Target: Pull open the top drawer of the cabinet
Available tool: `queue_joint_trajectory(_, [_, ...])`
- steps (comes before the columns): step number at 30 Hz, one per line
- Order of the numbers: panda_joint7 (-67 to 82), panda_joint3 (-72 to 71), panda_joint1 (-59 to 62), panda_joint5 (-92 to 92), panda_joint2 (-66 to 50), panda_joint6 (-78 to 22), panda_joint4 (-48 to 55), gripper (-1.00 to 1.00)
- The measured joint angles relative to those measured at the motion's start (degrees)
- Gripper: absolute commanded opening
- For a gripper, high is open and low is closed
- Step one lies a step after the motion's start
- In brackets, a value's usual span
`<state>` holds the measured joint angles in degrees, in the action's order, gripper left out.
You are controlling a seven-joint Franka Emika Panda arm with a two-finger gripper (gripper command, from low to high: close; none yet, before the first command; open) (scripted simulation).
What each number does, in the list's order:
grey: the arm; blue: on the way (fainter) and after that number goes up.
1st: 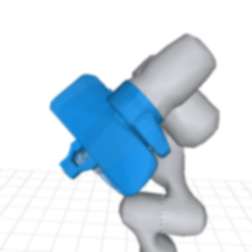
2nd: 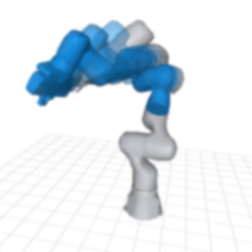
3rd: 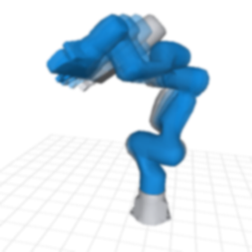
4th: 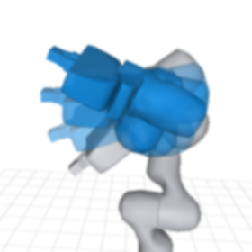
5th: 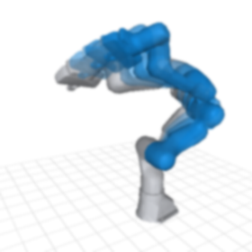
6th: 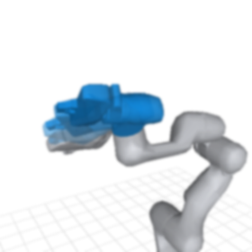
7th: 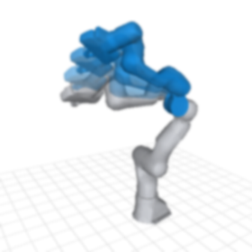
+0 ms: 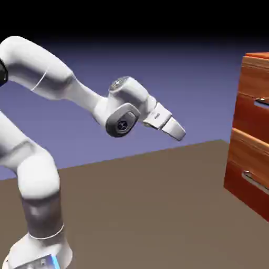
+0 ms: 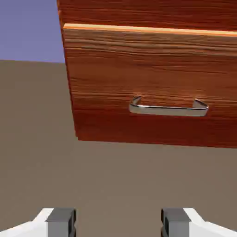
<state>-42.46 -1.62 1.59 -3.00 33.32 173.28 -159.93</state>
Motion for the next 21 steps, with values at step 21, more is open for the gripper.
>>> queue_joint_trajectory(21, [-0.07, -28.22, 39.58, -52.33, 11.57, -12.71, 18.61, 0.00])
